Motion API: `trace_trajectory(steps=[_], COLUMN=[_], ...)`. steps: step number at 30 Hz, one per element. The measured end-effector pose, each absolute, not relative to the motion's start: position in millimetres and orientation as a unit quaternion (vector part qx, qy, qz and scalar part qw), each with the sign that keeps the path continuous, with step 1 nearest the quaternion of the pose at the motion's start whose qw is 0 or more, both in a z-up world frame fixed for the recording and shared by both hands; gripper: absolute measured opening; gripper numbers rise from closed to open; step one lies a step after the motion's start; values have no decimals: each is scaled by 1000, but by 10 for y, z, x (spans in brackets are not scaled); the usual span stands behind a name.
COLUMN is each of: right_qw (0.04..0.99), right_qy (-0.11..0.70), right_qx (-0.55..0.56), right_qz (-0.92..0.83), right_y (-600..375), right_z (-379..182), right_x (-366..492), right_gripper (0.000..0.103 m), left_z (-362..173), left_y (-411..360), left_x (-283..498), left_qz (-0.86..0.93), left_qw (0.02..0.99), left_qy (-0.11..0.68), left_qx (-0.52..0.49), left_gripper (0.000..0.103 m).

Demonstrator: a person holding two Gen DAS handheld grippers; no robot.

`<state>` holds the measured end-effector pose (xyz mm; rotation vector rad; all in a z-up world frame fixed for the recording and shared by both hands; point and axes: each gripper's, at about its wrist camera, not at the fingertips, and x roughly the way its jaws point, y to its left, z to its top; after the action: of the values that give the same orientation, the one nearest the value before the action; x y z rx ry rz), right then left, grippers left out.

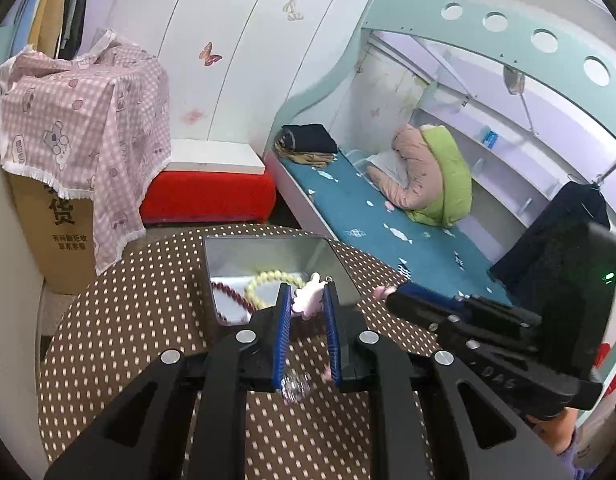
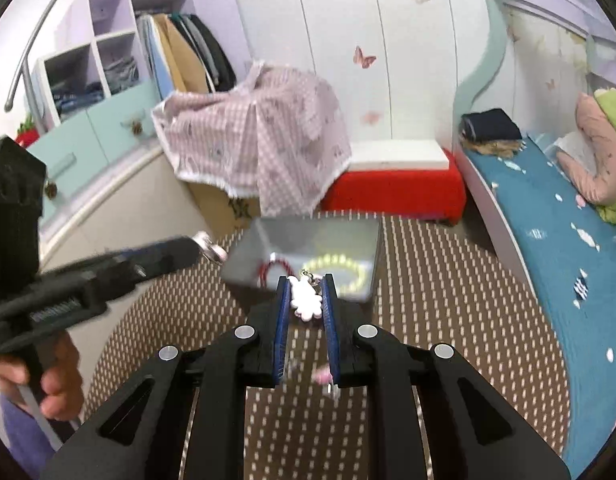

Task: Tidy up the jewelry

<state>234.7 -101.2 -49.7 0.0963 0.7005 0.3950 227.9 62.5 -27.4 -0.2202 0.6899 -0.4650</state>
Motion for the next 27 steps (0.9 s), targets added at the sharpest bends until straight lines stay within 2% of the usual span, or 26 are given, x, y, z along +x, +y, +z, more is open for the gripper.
trace_trajectory(steps=[12,13,16,27], right_qw=[903,903,901,900], right_qy=[380,381,387,388], right_qx=[56,56,60,70], right_qz=[192,191,188,185], right_y=[-832,-839,-861,-897], right_z=[-780,-806,-874,-930], right_x=[3005,3002,3032,2974], right_gripper=[17,17,17,19], left_z=[-696,-703,-695,-567], left_y=[569,583,605,669], left_x=[2799,2808,2782,2600], left_qz=[-181,-180,-168,-166], left_qw=[896,897,904,910], left_qy=[390,390,380,361], left_qx=[-107,-107,-105,-113], left_gripper=[16,18,54,55])
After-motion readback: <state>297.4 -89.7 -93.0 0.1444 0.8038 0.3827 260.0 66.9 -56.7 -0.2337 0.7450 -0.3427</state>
